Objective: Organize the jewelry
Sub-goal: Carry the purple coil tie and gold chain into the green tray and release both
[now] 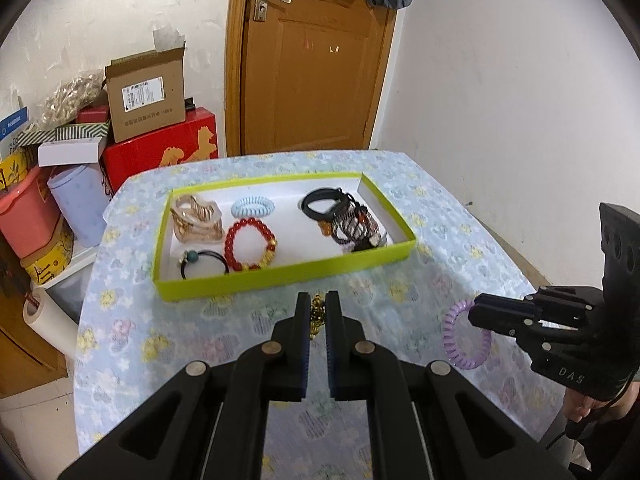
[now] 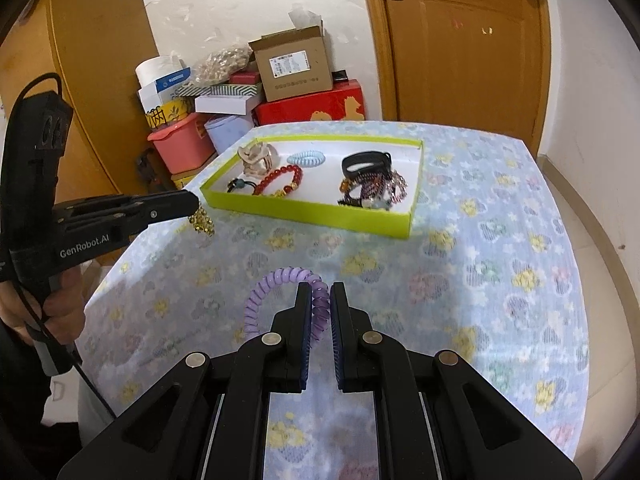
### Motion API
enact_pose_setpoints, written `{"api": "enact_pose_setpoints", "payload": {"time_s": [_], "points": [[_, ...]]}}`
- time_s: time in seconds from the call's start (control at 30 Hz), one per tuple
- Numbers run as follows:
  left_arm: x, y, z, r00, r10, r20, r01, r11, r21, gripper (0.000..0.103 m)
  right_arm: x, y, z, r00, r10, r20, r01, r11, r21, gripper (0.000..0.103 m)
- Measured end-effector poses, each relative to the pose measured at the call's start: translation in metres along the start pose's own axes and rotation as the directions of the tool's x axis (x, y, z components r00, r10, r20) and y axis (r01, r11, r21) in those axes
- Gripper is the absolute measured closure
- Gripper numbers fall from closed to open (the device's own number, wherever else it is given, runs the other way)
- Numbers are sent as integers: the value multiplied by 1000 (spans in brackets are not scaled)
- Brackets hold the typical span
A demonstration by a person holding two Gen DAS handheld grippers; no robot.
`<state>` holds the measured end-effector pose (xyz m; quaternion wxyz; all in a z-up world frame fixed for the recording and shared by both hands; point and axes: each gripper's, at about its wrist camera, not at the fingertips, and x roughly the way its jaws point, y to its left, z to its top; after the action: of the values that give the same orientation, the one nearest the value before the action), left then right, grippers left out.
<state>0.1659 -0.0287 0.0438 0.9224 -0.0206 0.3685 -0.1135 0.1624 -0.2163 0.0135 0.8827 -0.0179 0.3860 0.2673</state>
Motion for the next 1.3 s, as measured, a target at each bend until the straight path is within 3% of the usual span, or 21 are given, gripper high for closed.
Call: {"api": "enact_pose_setpoints", "payload": {"time_s": [0.7, 1.3], "points": [[43, 19, 61, 999, -38, -4, 38, 999, -30, 96, 32, -8, 63, 999, -10, 36, 12, 999, -31, 94], [103, 58, 66, 996, -17, -87, 10, 997, -78, 96, 111, -12, 97, 999, 0, -43, -1, 1000, -27, 94]]}}
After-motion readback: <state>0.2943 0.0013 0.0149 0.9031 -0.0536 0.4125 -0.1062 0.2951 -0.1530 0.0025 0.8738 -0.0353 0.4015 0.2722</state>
